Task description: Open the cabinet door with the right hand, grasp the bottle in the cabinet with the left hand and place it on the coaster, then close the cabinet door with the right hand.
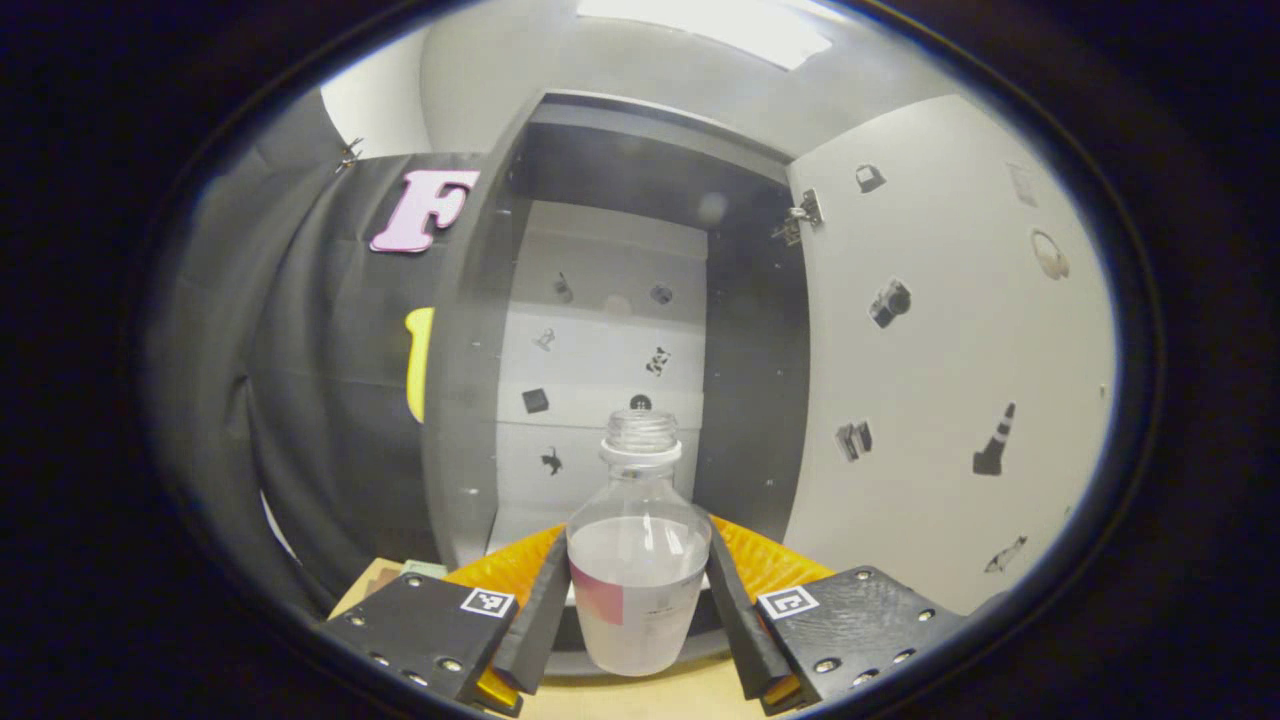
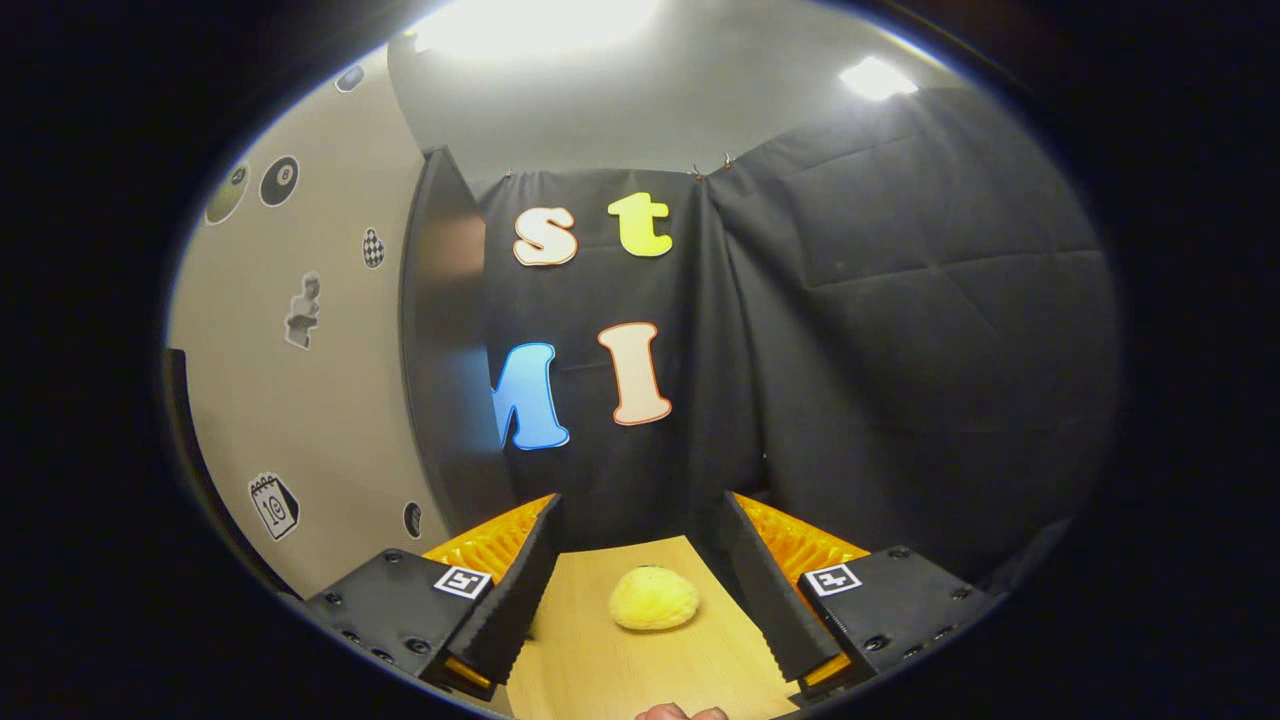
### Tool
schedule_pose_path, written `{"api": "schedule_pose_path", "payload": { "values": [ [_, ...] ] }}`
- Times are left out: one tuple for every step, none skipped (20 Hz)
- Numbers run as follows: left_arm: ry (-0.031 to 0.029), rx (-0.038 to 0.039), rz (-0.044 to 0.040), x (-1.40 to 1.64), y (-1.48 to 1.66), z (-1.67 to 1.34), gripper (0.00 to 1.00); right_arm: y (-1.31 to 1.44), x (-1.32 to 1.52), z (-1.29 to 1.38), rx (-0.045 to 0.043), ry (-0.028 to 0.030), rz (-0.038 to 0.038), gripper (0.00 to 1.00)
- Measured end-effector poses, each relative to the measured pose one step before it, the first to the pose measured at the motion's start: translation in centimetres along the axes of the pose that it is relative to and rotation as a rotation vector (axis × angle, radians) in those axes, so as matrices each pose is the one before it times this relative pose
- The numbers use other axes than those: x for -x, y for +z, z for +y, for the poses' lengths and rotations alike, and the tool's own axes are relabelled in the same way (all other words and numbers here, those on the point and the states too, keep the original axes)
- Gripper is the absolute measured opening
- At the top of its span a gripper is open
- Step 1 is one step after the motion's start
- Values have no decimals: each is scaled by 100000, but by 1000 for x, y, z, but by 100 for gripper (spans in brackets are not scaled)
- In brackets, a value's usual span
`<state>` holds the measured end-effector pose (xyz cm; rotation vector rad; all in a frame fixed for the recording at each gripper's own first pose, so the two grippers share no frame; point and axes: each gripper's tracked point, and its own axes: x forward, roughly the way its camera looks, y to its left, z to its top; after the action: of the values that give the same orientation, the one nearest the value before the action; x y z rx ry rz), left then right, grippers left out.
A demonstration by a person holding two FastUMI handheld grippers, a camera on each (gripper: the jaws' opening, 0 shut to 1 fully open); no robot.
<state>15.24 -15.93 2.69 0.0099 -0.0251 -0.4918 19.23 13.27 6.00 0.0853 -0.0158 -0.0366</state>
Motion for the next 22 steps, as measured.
{"api": "schedule_pose_path", "payload": {
  "values": [
    [1358, -1228, 479, 2342, -1074, 454, 71, 97, 365, 412, 191, 684, 45, 98],
    [1359, -1288, 137, 1169, -802, 529, 71, -72, 358, 294, -297, 121, 853, 98],
    [669, -654, -348, 1447, -1131, 522, 71, -267, 464, 223, -282, 21, 1427, 98],
    [424, -75, -615, 1344, -1237, 363, 71, -83, 338, 485, -10, 873, 437, 98],
    [1084, 98, -1296, 1201, -1535, 513, 71, 99, 245, 417, 623, 415, -213, 98],
    [1745, -150, 28, 1298, -1702, 596, 73, -75, 233, 247, 1030, -149, 32, 98],
    [1688, -248, 1224, 1339, -2196, 497, 71, -129, 347, 436, 525, 322, 147, 98],
    [1598, -306, 727, 1134, -1737, 385, 71, -27, 239, 574, -120, 515, -21, 98],
    [1268, 383, 1139, 892, -1632, 279, 73, 11, 154, 333, -281, -11, -52, 98],
    [1444, 696, 946, 780, -1815, 190, 73, -91, 276, 123, 192, -597, 470, 98],
    [1508, 419, 546, 422, -1613, 296, 73, -276, 128, -101, 1221, -1335, 1269, 98],
    [1576, -354, 547, 478, -1492, 215, 73, -119, -18, 93, 1061, -512, 209, 98],
    [2093, -492, 1050, 379, -1614, 492, 73, 117, 85, 102, 597, -435, 92, 98],
    [1397, 85, 738, 190, -1572, 335, 71, -104, 43, 70, -359, -342, 37, 98],
    [951, 723, 1624, 216, -1754, 125, 73, -131, 134, 69, -982, -92, 231, 98],
    [1285, 368, 2181, 71, -1839, 241, 73, -124, 126, -62, -848, -601, 503, 98],
    [985, 5, 1584, -34, -1592, 126, 71, -382, 320, -187, 115, -1133, 989, 98],
    [758, -346, 797, -25, -1219, 117, 72, -247, 387, -273, 883, -1486, 618, 98],
    [1045, -278, 508, -100, -1090, 176, 72, -274, 687, -303, 555, -1315, 796, 98],
    [603, -909, 1257, -127, -1025, 87, 72, -131, 391, -124, -968, -829, 578, 98],
    [593, -1163, 654, 24, -976, 236, 73, 165, 172, -133, -1693, -1212, -237, 98],
    [350, -930, 238, -110, -605, 271, 73, -75, 90, -49, -1299, -824, 392, 98]
  ]
}}
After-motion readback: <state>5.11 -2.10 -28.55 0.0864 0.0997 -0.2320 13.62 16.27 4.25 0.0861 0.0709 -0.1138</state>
